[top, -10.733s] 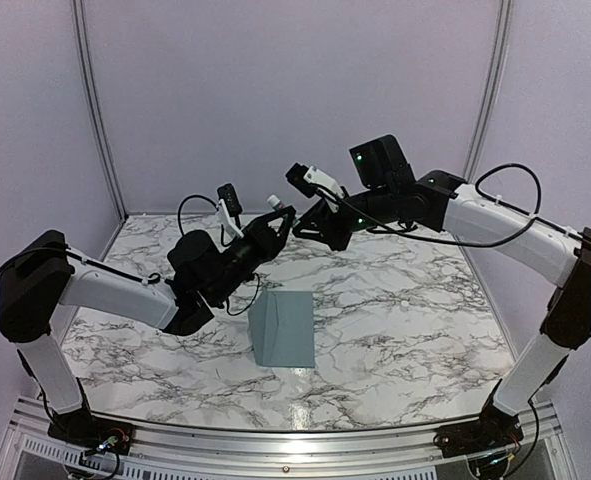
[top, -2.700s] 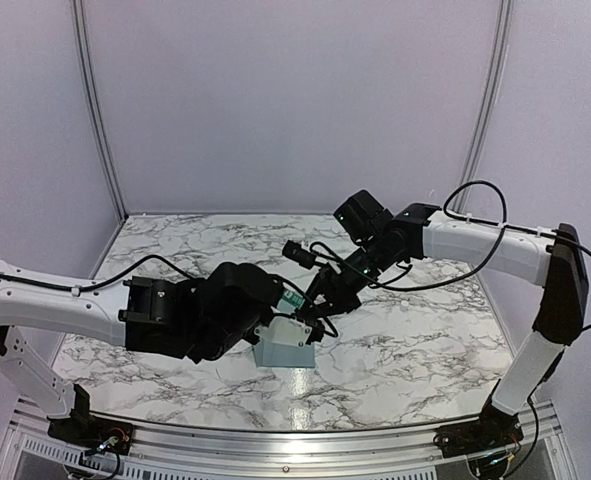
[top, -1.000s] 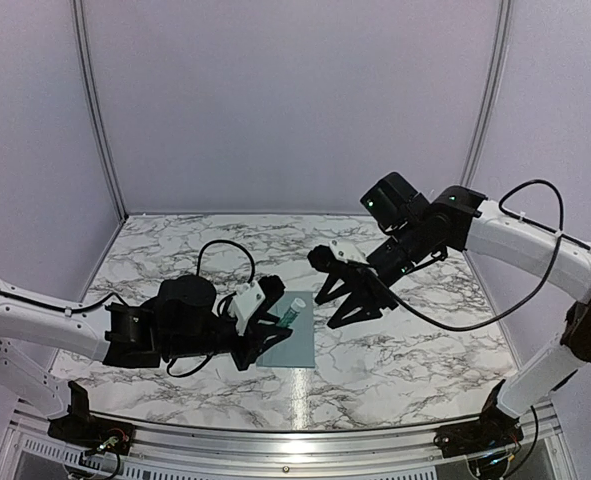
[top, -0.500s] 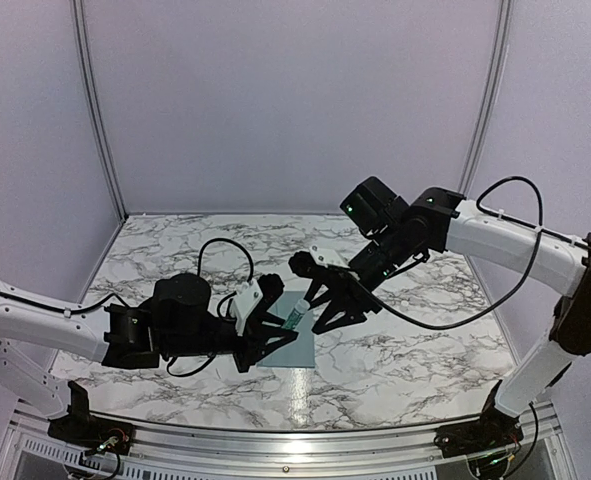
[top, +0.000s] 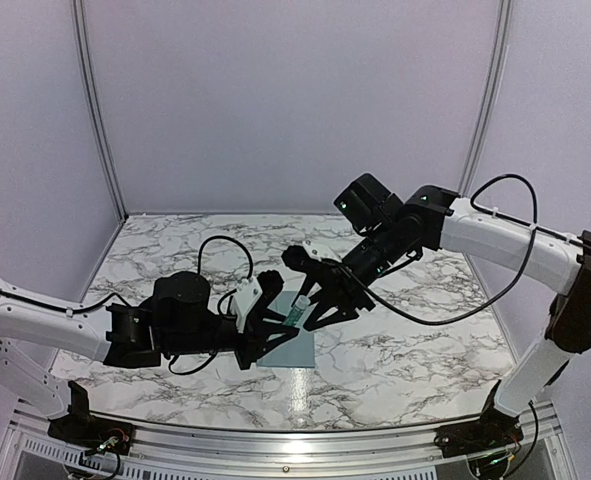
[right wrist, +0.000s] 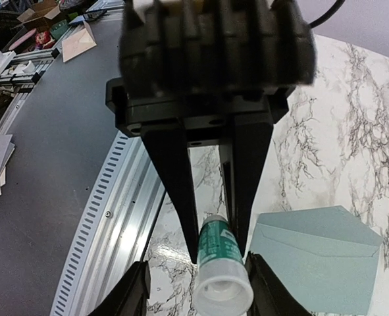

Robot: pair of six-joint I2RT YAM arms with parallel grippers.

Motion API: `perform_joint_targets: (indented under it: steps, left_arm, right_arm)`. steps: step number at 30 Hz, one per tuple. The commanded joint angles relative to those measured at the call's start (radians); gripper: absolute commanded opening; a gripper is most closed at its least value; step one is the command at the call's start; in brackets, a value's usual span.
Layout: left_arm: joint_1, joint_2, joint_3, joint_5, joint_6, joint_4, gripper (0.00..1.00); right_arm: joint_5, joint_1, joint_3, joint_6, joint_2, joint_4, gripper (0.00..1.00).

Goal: Place the letter into the envelope and seal it

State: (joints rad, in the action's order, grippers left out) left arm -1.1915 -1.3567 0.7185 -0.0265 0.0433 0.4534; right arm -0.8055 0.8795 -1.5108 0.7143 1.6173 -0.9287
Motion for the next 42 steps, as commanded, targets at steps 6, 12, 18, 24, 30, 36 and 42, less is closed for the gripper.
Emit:
perform_joint_targets:
  steps: [6, 12, 18, 24, 30, 36, 42]
  left_arm:
    - [0.016, 0.0, 0.006, -0.014, -0.002, 0.051, 0.05]
    - [0.02, -0.006, 0.008, -0.021, 0.003, 0.058, 0.05]
    - [0.023, -0.01, 0.012, -0.022, 0.007, 0.065, 0.05]
    - [0.028, -0.014, 0.011, -0.022, 0.013, 0.066, 0.05]
    - [0.032, -0.017, 0.012, -0.023, 0.015, 0.065, 0.05]
    - [0.035, -0.017, 0.01, -0.021, 0.015, 0.068, 0.05]
    - [0.036, 0.002, -0.012, 0.056, 0.02, 0.066, 0.32]
  right_arm:
    - [-0.031, 0.018, -0.045, -0.023, 0.027, 0.016, 0.37]
    - [-0.039, 0.021, -0.035, -0.04, 0.019, 0.043, 0.34]
    - [-0.031, 0.022, -0.027, -0.071, 0.024, 0.07, 0.3]
    - [-0.029, 0.022, -0.017, -0.113, 0.025, 0.108, 0.29]
    - [-0.032, 0.021, -0.013, -0.119, 0.036, 0.113, 0.23]
    - [-0.028, 0.021, -0.011, -0.117, 0.044, 0.108, 0.15]
    - [-0.003, 0.021, -0.014, -0.109, 0.052, 0.102, 0.03]
